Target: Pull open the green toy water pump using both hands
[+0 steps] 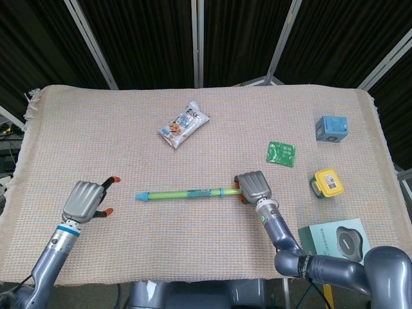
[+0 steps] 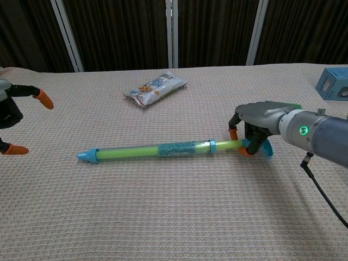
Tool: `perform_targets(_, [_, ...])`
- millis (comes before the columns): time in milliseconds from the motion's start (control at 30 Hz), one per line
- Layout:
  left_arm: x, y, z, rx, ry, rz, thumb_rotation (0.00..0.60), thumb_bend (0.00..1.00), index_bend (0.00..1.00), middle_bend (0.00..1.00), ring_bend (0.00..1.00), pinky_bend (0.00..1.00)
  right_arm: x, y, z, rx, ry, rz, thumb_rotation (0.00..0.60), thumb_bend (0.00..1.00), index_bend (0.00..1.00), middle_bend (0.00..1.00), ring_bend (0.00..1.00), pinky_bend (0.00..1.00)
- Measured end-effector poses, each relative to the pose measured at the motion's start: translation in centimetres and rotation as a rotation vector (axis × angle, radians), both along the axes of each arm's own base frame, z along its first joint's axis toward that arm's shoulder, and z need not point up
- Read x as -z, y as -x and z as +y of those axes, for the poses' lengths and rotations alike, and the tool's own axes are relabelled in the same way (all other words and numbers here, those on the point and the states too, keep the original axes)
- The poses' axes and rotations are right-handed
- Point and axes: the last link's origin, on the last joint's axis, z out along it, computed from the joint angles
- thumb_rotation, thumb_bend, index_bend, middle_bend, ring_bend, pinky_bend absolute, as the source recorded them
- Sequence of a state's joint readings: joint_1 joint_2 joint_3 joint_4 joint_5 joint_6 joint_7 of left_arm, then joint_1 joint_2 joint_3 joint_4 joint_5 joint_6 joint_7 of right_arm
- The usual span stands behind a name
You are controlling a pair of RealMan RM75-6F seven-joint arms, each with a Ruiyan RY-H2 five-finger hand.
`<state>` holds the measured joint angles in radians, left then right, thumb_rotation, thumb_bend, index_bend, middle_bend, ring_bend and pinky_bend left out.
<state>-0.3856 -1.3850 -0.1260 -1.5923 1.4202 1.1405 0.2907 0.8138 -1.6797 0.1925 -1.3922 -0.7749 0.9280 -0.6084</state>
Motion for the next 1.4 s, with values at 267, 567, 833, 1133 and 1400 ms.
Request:
perform_targets(267, [4.3,-2.8,2.9,0.015,0.122,-0.039,0.6,0.17,0.33,0.92,0.86,1.0,-0.1,0.0,-0.1,0.02,0.005,0.005,0.6,0.49,0.7,1.0,1.0,1.0])
perform_targets(567, [8.4,-5.1,5.2,-0.027,0.189,-0.048,0.6,0.23,0.36,0.92,0.86,1.0,-0.4,-0.1,-0.2,0.034,0.01,0.011,0.6,0.49,0.7,1.0,1.0,1.0])
perform_targets(833, [10.4,-5.3,5.8,-0.07,0.229,-0.047,0.6,0.26,0.37,0.92,0.86,1.0,-0.7,0.3,-0.1,0.043,0.013,0.008,0.6,0.49,0.7,1.0,1.0,1.0])
perform_targets(1133, [10.9,-5.7,5.8,-0.067,0.241,-0.04,0.6,0.39,0.48,0.92,0.86,1.0,-0.9,0.2,-0.1,0.04,0.016,0.006,0.6,0.49,0.71,1.0,1.0,1.0])
perform_targets(1400, [11.0,-6.0,5.9,-0.074,0.238,-0.038,0.6,0.47,0.66,0.92,0.86,1.0,-1.2,0.1,-0.1,0.036,0.022,0.0,0.6,0.5,0.71,1.0,1.0,1.0])
